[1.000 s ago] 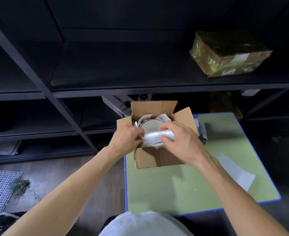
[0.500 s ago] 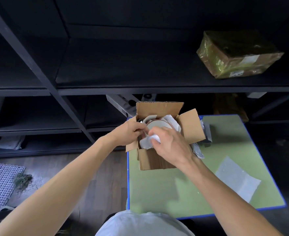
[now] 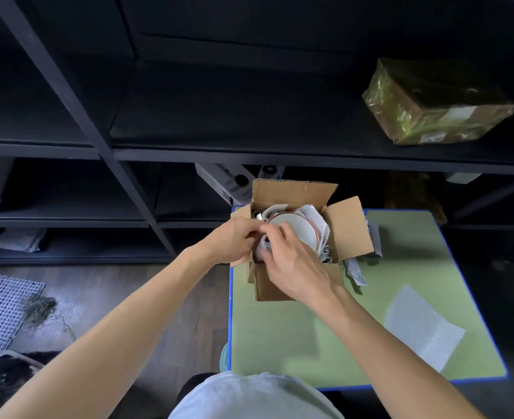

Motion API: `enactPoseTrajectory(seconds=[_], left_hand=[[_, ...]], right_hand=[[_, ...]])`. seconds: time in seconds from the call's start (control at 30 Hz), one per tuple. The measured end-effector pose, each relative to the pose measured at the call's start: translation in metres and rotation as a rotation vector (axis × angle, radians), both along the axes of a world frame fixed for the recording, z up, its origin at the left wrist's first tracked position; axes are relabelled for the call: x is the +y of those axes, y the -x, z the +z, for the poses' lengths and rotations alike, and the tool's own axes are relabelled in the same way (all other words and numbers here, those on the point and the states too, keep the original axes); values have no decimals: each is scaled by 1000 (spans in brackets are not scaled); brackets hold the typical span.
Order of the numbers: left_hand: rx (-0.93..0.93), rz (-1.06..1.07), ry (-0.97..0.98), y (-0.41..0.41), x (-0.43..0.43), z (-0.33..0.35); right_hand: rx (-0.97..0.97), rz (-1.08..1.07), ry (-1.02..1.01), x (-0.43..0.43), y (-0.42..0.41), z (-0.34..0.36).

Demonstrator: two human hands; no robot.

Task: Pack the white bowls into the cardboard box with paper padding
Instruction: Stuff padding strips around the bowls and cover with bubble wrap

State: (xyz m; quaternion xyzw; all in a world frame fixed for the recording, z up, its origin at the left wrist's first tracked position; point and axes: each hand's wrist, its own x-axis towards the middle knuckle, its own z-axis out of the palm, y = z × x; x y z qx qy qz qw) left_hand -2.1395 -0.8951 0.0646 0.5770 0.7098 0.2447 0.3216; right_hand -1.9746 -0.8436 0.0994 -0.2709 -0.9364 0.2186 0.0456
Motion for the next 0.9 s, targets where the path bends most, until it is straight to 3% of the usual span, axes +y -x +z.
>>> enactPoseTrajectory(seconds=[0.1,0.3,0.47,0.6,0.9], left_hand=[[-7,10,-14,-1,1,-2],[-50,35,35,1,1,-8],[-63,42,21,1,0,-14],[-67,53,14,0,-1,-18],[-67,61,6,-2,-2,-16]], right_hand=[[68,-28,27,0,-4,-2],[-114,10,-49,-1,5,-16],[-21,48,-145,-2,-7,-8],[-234,197,-185,-2,-15,-12],[-259,202,-204,6,-11,-12]])
